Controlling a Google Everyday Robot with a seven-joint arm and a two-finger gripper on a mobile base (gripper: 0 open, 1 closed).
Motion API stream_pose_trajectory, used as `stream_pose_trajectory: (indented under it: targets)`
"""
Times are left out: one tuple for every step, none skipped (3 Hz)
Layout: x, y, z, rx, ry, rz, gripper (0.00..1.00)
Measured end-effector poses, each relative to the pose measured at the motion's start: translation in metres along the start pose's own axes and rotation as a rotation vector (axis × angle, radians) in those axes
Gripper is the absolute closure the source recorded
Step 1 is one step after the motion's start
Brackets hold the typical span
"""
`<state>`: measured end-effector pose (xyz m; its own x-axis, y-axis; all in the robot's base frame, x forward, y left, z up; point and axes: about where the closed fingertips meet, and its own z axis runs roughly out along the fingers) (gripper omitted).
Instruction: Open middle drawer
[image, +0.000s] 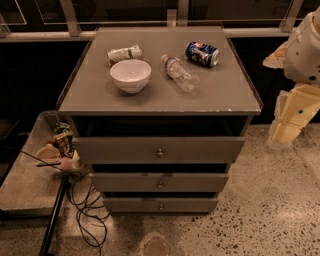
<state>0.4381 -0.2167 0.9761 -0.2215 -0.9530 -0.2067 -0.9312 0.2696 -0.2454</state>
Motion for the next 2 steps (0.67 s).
stream_pose_trajectory:
  targets:
    - [0.0,0.0,0.0,0.0,0.0,0.0,0.0]
    - [-0.0018,-0.0037,0.001,-0.003,-0.024,-0.012,0.0]
